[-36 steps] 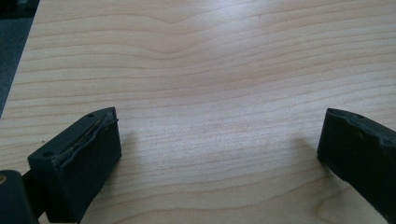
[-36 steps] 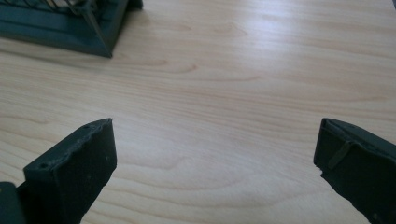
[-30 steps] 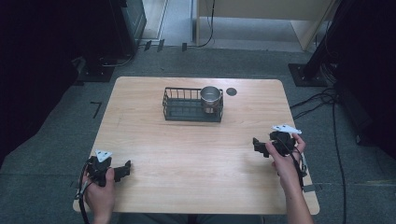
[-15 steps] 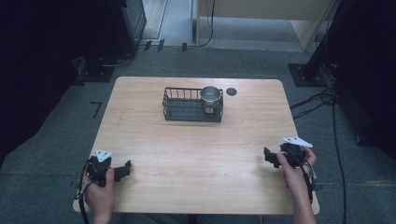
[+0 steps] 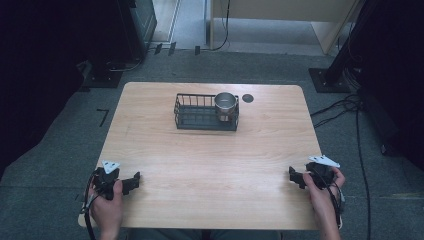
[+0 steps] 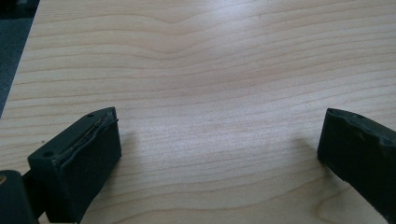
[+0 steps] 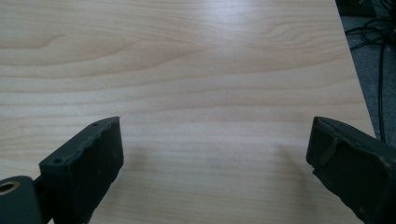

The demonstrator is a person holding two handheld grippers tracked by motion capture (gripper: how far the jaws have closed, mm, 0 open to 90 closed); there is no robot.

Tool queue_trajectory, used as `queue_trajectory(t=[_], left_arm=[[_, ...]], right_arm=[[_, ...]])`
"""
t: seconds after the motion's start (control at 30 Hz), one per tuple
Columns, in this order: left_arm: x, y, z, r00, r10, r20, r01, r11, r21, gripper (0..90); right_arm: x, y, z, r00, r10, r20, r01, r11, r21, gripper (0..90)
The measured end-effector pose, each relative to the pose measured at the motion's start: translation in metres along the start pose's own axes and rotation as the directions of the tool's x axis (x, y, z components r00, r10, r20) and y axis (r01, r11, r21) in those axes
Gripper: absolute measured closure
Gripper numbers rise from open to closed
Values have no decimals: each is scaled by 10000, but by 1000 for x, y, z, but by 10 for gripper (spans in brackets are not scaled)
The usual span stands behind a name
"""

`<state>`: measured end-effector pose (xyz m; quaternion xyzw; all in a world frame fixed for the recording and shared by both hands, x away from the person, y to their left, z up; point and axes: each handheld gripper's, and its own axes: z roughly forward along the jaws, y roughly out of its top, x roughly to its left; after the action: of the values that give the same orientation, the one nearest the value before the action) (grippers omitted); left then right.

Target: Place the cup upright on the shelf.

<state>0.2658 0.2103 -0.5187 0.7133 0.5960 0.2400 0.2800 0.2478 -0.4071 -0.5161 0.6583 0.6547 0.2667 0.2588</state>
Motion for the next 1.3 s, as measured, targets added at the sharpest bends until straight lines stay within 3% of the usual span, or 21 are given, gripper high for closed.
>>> queue_trajectory(t=[0.17,0.5,0.7,1.3], left_arm=[[0,0,0,10000,1,-3,-1,10000,-4,0],[0,0,0,10000,3,0,-3,10000,-3,0],[0,0,0,10000,3,-3,-3,10000,-7,0],[0,0,0,10000,31,12,-31,10000,-11,0]], right_arm=[[-6,-10,-1,9998,186,40,-186,9998,96,9],[-11,-23,-9,9999,81,-76,-82,10000,-42,0],[-11,-27,-11,9998,3,-184,-8,9996,-277,0],[-13,-28,-12,9994,-146,-321,137,9995,-274,0]])
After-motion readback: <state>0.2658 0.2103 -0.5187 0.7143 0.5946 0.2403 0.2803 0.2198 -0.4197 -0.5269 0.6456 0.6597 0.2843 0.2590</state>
